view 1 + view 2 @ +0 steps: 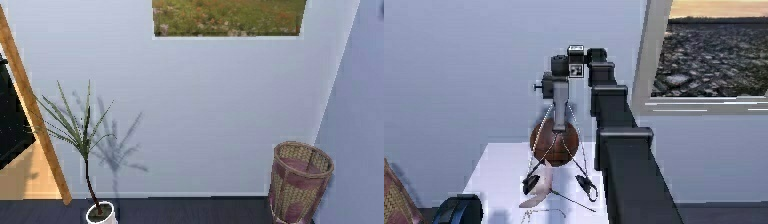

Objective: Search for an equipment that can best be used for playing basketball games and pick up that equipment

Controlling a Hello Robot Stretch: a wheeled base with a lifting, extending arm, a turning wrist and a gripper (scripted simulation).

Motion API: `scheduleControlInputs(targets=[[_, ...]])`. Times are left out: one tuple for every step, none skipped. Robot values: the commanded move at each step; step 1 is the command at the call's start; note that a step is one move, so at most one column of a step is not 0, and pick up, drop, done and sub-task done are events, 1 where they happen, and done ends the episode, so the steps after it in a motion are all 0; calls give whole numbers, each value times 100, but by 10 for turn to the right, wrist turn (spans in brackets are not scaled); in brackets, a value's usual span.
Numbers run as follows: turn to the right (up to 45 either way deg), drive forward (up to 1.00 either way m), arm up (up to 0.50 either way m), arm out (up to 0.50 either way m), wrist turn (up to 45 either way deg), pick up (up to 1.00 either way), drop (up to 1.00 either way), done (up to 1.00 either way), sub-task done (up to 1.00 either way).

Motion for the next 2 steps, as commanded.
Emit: scheduleControlInputs(targets=[[0,0,0,0,450,0,0,0,0],[0,0,0,0,450,0,0,0,0]])
